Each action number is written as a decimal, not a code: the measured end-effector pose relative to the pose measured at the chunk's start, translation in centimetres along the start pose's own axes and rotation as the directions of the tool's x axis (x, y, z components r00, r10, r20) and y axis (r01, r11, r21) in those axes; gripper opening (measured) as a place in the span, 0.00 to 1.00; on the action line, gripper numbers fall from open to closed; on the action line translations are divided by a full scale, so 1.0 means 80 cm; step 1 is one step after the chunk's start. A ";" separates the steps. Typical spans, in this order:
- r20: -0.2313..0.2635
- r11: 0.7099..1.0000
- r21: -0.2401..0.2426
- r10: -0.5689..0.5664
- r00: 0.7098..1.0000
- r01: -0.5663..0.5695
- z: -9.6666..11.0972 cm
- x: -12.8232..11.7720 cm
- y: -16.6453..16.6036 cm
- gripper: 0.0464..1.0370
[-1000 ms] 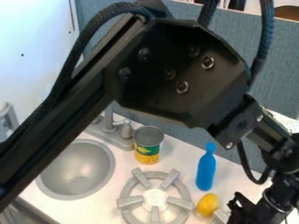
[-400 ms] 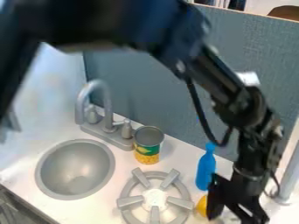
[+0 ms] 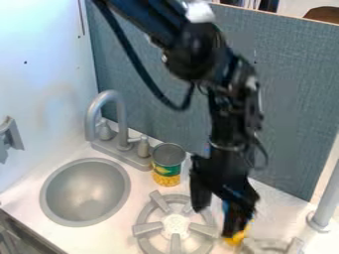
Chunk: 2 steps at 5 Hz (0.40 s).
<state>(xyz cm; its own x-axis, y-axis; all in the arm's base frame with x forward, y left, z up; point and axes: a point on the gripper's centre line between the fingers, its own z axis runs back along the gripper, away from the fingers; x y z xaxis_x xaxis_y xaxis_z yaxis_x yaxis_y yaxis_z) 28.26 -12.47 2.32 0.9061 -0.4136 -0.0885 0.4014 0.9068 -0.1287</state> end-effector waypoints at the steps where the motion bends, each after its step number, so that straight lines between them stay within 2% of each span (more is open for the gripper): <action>1: -0.005 0.998 0.035 0.050 0.999 -0.049 -0.031 0.038 0.019 0.96; 2: -0.008 0.998 0.045 0.045 0.999 -0.044 -0.043 0.054 0.024 0.96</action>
<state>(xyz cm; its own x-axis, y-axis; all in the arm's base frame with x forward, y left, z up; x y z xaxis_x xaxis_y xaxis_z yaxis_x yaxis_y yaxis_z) 32.49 -12.78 -1.68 0.9221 -0.3733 -0.1019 0.3665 0.9270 -0.0798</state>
